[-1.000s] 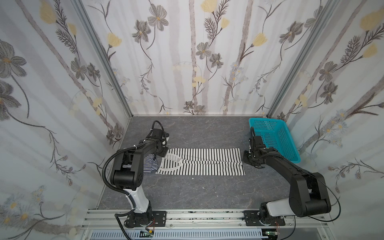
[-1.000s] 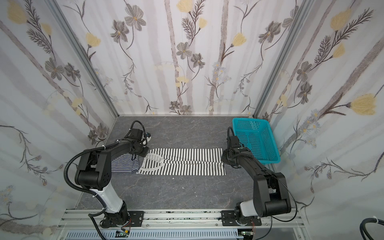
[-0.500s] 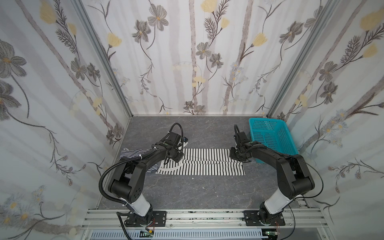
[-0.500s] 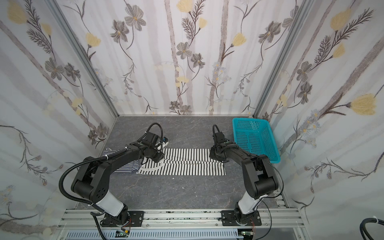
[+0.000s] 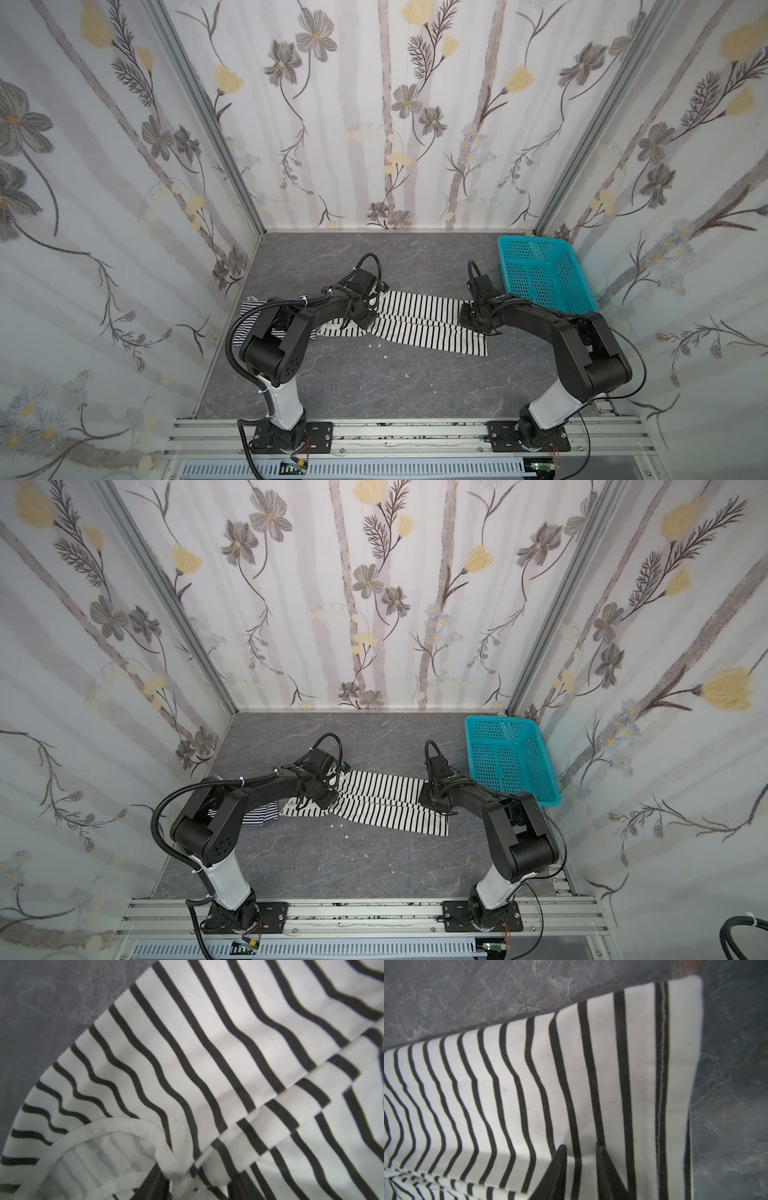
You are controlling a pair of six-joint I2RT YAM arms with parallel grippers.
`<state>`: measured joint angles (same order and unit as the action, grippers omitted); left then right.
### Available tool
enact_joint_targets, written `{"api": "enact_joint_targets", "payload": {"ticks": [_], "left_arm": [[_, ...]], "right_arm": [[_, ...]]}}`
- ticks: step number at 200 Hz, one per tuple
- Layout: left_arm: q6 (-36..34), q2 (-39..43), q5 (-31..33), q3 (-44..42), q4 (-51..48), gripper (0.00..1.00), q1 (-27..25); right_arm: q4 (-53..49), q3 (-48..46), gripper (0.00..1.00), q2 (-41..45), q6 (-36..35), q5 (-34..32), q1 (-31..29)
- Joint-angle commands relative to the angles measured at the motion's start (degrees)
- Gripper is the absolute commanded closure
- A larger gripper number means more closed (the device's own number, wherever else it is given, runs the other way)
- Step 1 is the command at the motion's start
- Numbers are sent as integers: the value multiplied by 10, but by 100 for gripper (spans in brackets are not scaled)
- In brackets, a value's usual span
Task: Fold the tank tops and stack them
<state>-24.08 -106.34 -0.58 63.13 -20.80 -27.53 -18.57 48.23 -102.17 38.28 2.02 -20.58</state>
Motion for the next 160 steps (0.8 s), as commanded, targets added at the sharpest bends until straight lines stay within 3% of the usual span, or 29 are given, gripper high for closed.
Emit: {"api": "enact_joint_targets", "payload": {"ticks": [1, 54, 116, 160], "left_arm": [[-31, -56, 87, 54, -42, 56, 11], [-96, -194, 132, 254, -52, 56, 27], [-101, -261, 148, 360, -59, 56, 29], [-88, -272, 137, 384, -59, 56, 30]], "right_arm": [[-6, -24, 73, 13, 35, 3, -17], [5, -83, 74, 52, 100, -7, -93], [46, -54, 74, -27, 204, 21, -301], [-7, 91, 74, -116, 202, 30, -420]]}}
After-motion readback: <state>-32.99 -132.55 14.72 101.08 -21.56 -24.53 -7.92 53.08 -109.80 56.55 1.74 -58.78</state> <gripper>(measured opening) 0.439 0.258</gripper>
